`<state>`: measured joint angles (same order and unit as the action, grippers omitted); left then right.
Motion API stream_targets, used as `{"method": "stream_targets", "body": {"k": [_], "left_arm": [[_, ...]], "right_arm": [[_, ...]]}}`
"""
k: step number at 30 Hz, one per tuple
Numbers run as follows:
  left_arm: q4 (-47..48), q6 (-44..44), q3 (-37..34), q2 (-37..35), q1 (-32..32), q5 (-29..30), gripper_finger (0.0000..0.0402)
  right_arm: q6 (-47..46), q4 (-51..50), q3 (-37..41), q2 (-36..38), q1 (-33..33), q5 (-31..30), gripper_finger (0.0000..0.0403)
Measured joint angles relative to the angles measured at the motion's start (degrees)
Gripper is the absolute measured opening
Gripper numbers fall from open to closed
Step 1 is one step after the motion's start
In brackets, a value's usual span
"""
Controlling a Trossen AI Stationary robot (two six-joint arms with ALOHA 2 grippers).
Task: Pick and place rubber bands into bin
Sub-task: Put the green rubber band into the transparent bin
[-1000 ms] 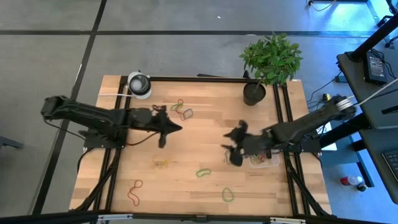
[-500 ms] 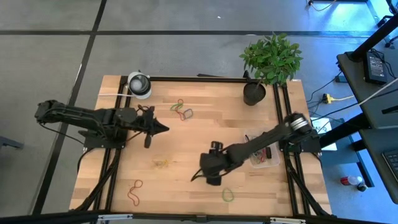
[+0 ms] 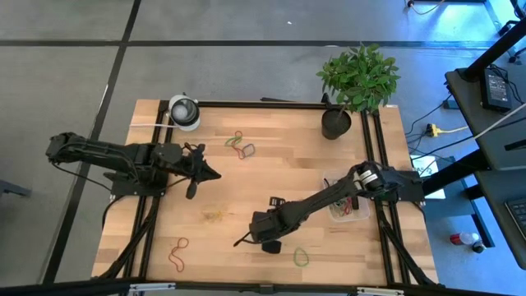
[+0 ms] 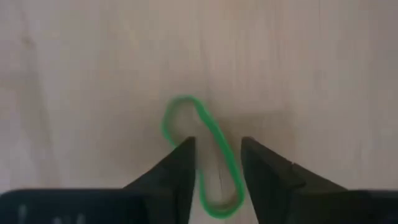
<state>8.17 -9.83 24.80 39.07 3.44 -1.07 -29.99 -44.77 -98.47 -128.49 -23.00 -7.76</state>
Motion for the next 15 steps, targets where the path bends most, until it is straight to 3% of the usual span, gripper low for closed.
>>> {"method": "stream_targets", "body": {"k": [6,10,15], "left_arm": [[0.0,0.1,0.0,0.0,0.0,-0.3,0.0001],[0.0,0.1,0.0,0.0,0.0,-1.2,0.0005],[0.0,-0.1,0.0,0.0,0.0,-1.7,0.0002]], "right_arm": [[-6.5,-3.4,-0.4,-1.9,0.0,0.7,0.0083],[-9.0,-4.0,-0.2,-1.3,0.1,2.0,0.0018],[-13.4,-6.7,0.4,2.3,-0.4,1.9,0.0007]]}}
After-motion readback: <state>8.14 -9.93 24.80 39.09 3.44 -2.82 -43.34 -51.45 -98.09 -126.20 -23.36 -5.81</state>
